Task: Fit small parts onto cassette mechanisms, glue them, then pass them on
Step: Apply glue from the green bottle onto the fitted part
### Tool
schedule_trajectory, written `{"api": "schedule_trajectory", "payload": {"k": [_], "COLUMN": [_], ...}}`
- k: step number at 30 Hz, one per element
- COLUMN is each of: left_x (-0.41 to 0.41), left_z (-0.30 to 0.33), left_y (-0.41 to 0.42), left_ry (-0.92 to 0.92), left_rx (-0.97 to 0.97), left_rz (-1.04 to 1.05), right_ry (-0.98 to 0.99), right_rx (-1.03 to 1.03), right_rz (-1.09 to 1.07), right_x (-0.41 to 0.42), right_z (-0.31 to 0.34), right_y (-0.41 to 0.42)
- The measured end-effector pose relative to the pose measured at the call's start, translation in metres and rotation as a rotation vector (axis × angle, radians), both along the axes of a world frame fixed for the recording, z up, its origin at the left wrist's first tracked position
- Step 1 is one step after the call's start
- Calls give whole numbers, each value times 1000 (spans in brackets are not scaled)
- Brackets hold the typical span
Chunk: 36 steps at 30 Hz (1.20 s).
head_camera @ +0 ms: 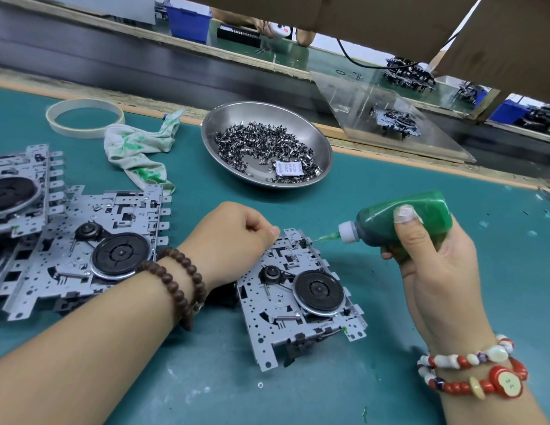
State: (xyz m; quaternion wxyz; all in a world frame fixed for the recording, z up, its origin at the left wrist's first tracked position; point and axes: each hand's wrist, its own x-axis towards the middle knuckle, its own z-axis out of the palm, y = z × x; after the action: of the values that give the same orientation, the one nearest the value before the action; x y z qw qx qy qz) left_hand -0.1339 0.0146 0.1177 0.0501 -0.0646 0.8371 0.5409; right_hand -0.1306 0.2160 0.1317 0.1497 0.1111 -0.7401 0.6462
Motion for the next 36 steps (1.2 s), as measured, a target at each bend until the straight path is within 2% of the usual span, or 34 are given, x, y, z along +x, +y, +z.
{"api": "schedule_trajectory", "payload": {"k": [5, 8, 14, 36], "left_x": [0, 1, 2, 1], "left_z": [-3, -4, -4, -3], "left_y": [2, 4, 4, 5], "left_ry": [75, 133, 154, 166], "left_rx": [-59, -132, -158, -169], "left_rz": [3, -5, -20, -31], "right_ry": [-22, -88, -200, -221], "right_rx": [-92, -186, -139, -72], "right_rz": [28, 128, 242, 334], "right_x": [2, 4, 6, 11], "right_z": [2, 1, -1, 1], "right_y": [0, -3, -14, -21]}}
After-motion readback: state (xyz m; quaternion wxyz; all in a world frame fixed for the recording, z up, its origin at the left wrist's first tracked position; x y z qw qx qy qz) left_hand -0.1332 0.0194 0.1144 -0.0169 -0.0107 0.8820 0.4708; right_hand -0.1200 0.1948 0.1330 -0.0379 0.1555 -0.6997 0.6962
